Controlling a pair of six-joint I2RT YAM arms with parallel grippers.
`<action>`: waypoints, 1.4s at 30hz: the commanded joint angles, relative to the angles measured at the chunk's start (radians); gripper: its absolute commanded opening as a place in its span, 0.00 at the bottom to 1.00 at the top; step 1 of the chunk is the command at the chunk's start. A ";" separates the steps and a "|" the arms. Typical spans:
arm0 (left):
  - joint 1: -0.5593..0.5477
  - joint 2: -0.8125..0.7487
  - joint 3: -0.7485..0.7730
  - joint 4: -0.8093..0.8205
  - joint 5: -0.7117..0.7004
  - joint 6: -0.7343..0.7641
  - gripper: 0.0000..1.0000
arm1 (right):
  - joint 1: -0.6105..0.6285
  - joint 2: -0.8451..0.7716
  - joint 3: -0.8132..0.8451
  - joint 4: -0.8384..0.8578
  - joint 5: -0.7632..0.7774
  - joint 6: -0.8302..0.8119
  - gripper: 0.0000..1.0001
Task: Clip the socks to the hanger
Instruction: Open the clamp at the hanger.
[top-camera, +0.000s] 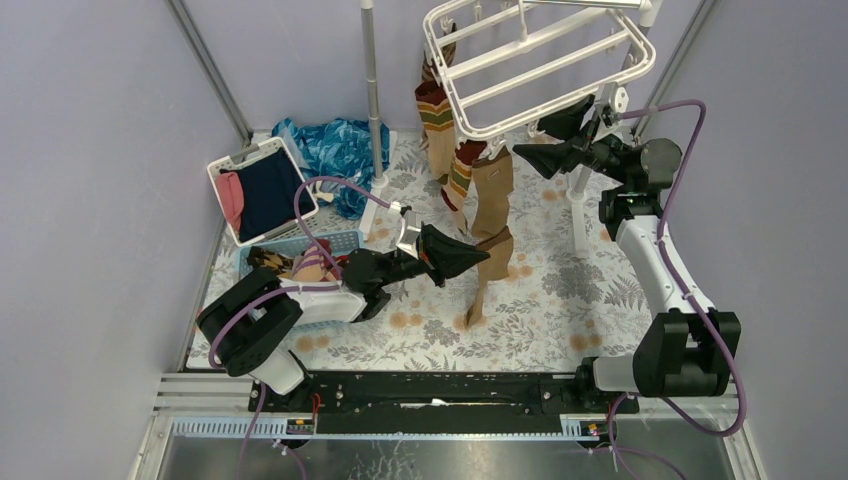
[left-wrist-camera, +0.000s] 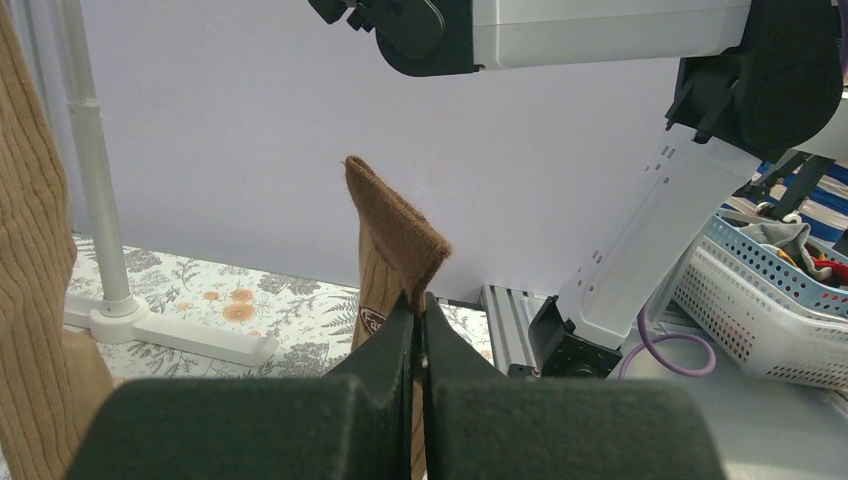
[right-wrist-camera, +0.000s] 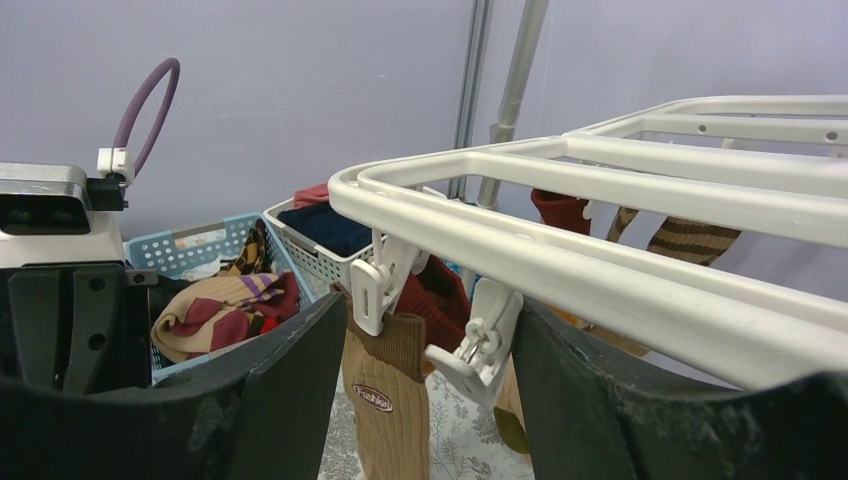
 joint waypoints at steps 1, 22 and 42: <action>0.005 -0.011 -0.007 0.071 -0.001 0.006 0.00 | 0.009 0.006 0.024 0.072 0.025 0.030 0.67; 0.005 -0.019 -0.009 0.071 0.005 -0.001 0.00 | -0.003 0.014 0.030 0.052 0.021 -0.003 0.93; 0.004 -0.013 0.003 0.068 0.012 -0.005 0.00 | -0.008 0.068 0.036 0.314 -0.024 0.159 0.97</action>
